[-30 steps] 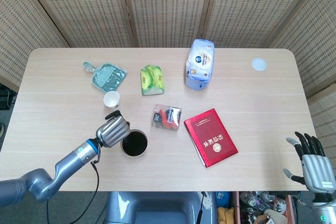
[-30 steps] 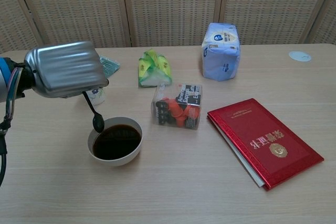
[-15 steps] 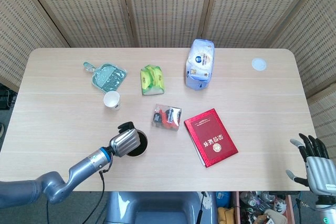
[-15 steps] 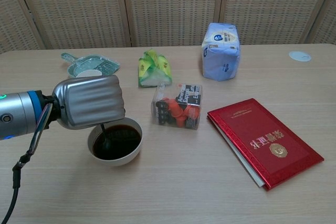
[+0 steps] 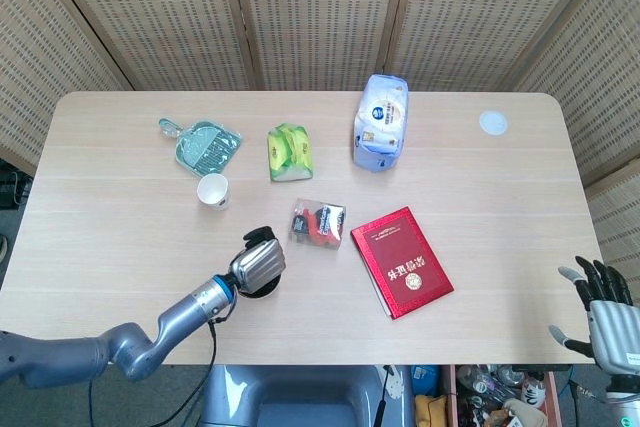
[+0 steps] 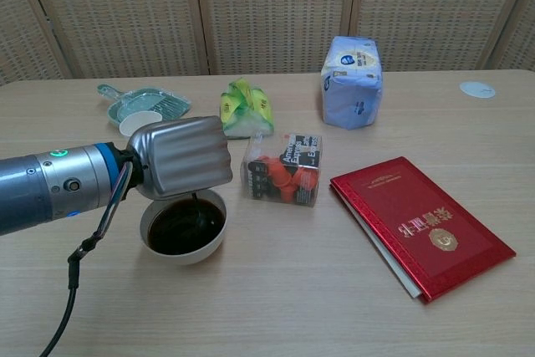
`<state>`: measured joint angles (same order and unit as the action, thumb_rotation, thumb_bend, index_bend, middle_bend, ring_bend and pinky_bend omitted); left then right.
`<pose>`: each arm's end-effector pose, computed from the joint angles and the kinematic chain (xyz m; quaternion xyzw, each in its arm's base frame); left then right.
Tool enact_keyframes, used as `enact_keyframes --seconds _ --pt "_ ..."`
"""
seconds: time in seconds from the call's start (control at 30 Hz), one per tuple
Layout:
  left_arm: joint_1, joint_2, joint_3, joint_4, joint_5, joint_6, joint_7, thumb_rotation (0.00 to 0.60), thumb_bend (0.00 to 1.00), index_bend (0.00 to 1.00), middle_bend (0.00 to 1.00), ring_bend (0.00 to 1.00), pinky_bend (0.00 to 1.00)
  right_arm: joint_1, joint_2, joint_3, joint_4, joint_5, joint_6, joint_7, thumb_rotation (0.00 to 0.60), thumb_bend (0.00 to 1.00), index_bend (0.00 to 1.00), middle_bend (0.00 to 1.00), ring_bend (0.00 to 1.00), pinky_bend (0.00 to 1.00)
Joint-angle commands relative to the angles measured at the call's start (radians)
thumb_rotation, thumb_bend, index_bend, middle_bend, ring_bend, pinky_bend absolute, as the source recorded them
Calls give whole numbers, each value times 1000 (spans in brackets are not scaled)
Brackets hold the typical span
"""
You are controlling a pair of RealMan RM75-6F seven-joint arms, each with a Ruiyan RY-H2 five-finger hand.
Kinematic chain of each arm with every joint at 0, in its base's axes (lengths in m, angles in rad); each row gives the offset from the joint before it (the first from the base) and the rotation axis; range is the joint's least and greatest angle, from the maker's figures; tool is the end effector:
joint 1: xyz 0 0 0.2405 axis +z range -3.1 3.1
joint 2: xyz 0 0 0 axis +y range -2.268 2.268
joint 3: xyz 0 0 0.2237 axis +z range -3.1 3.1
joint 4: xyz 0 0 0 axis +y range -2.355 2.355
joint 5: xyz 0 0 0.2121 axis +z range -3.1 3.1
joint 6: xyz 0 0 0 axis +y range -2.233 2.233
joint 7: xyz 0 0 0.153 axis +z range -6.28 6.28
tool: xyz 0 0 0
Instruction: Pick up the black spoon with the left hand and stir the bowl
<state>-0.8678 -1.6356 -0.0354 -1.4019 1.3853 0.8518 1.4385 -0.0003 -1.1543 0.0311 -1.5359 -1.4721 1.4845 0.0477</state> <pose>-0.0847 0.2915 -0.0788 -0.8596 0.2611 -0.1323 0.4188 -0.3145 -0.1585 0.1392 0.5676 -0.4255 0.3559 0.6084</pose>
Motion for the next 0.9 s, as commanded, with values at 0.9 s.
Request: enact_keyframes --seconds 0.9 --pt "-27 -10 29 -18 -21 24 -17 600 382 670 828 774 740 3 -5 4 5 13 -19 -1 600 126 229 167 72 109"
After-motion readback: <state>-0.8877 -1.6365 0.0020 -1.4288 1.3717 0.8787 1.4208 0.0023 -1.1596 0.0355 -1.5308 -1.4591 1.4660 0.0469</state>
